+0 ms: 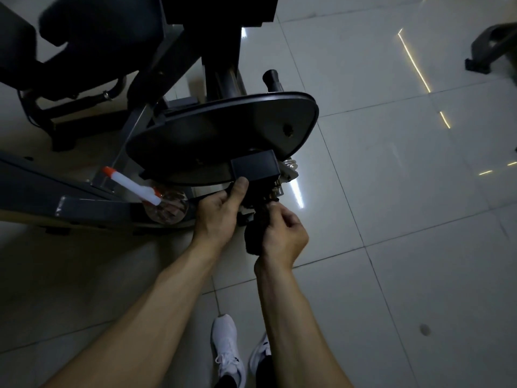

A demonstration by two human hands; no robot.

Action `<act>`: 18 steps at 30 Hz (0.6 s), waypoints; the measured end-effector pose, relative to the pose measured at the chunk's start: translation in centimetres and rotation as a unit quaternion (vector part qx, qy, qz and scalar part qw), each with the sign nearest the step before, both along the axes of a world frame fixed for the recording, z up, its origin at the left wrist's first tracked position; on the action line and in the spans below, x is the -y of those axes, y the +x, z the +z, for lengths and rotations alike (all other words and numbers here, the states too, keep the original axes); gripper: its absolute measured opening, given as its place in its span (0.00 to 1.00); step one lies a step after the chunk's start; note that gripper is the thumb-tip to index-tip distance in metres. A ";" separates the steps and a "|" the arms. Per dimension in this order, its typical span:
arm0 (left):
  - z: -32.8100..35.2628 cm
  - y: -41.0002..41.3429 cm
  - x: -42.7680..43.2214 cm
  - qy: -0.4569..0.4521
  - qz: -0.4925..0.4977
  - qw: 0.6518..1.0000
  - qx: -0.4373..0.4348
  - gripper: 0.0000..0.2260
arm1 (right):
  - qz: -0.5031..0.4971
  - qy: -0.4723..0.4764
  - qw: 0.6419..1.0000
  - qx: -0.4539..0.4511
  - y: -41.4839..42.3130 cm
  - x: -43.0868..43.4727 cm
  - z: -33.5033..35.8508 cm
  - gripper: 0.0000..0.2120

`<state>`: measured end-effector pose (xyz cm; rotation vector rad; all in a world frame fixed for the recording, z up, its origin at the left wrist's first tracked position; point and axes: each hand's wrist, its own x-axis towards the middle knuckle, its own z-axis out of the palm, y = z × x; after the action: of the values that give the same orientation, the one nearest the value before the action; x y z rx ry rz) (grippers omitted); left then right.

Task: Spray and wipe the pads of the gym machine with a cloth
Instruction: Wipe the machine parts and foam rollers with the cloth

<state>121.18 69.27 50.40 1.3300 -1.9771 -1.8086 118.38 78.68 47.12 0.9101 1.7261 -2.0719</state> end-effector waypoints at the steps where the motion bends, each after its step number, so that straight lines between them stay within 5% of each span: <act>1: 0.2 -0.1 -0.1 -0.021 -0.011 1.000 0.008 0.27 | 0.003 0.021 0.999 -0.031 0.1 0.1 -0.2 0.01; 7: 0.0 -0.2 -0.6 -0.042 0.008 0.999 0.002 0.26 | 0.074 0.180 0.957 -0.216 1.6 0.5 -0.8 0.04; 12: -0.1 -0.2 -1.2 -0.034 0.017 0.999 0.005 0.28 | 0.141 0.345 0.864 -0.340 2.0 0.3 -1.6 0.08; 15: -0.3 -0.1 -1.1 -0.025 0.021 0.999 0.010 0.38 | 0.236 0.386 0.791 -0.411 3.4 0.2 -2.4 0.05; 18: -0.4 0.0 -0.7 -0.015 0.011 1.000 0.009 0.41 | 0.216 0.341 0.837 -0.369 5.0 0.1 -3.3 0.03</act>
<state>121.17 69.96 50.01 1.3588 -1.9833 -1.7575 123.35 78.60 43.80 -0.2601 2.8259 -1.5688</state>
